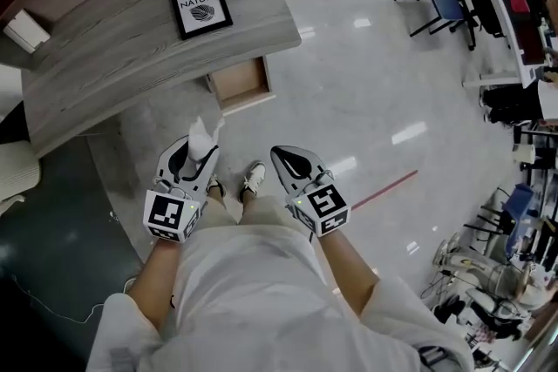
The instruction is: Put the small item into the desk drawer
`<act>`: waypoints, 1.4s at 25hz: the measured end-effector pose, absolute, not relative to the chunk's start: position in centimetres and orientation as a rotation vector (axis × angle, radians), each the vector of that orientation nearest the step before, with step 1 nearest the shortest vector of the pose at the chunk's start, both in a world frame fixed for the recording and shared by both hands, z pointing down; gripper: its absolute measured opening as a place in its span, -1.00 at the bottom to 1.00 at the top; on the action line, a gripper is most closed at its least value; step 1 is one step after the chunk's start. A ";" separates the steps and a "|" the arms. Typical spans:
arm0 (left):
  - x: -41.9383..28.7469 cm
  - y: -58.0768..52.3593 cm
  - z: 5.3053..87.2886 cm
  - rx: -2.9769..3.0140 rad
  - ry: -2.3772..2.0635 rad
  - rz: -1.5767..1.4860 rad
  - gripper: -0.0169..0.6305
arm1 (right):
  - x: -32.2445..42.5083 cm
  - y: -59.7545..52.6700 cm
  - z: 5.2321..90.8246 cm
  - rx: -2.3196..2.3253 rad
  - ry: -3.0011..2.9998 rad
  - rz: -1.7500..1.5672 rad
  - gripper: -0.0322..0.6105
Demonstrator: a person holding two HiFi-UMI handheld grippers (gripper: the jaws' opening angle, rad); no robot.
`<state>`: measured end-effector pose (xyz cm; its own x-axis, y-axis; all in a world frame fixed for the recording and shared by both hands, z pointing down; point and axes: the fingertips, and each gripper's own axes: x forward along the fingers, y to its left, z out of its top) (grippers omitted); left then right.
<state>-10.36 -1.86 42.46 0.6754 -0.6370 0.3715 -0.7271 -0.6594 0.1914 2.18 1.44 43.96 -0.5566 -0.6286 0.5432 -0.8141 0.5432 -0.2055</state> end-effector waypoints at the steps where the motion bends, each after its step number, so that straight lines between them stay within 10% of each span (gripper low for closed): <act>1: -10.4 -2.0 43.1 2.561 -1.076 0.402 -0.37 | 2.3 1.4 44.6 1.179 -2.371 0.633 -0.91; 35: -6.0 -8.2 60.0 2.661 -0.828 0.784 -0.37 | 3.3 -0.9 60.4 1.236 -2.280 0.859 -0.91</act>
<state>-6.02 -8.18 59.99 0.6945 -0.4521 0.5597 -0.5840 -0.8086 0.0714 3.33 -0.91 60.42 -0.5247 -0.5987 0.6051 -0.8492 0.4181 -0.3226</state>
